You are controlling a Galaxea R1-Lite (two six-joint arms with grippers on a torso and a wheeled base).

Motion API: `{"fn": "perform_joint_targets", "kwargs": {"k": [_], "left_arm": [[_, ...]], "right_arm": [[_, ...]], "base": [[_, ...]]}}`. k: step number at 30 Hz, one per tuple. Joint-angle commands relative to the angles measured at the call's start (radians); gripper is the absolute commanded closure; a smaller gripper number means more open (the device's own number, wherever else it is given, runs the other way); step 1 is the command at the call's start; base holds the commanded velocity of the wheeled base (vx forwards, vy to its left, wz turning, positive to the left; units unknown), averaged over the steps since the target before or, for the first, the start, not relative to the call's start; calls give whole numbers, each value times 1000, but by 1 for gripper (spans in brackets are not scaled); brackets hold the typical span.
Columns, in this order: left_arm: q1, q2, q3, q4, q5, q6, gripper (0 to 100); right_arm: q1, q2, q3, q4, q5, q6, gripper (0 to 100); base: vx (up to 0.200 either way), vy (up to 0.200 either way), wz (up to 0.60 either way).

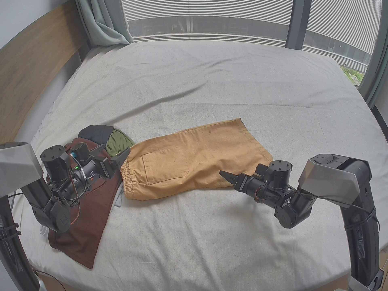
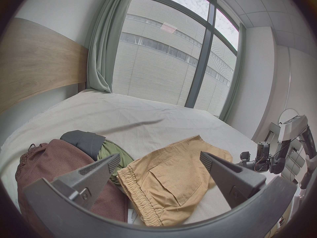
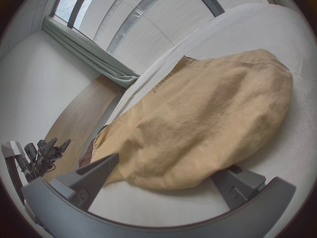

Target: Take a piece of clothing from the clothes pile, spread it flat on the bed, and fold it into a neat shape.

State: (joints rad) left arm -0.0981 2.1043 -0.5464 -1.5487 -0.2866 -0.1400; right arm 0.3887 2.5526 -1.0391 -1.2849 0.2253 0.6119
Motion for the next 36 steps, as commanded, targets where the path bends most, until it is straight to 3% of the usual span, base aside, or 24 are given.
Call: {"fn": "perform_joint_targets", "kwargs": {"k": [1,15,16,27,36], "left_arm": [[0,2,0,-1,0,-1,0],[0,2,-3,-1,0,-3,0],[0,2,-3,-1,0,-3,0],[0,0,-4,-1,0,-3,0],[0,-1,-1,-1,0,-3,0]], "right_arm": [[6,44,-45,9,-17,3,0],[18,55,-68,13,-35,11,0],[18,57,-68,13,-35,11,100],[21,58,-56,1,-60,14,100],[24,8,48,-37,-80,14,100]], "base": [[0,0,0],[0,0,0],[0,0,0],[0,0,0],[0,0,0]]}}
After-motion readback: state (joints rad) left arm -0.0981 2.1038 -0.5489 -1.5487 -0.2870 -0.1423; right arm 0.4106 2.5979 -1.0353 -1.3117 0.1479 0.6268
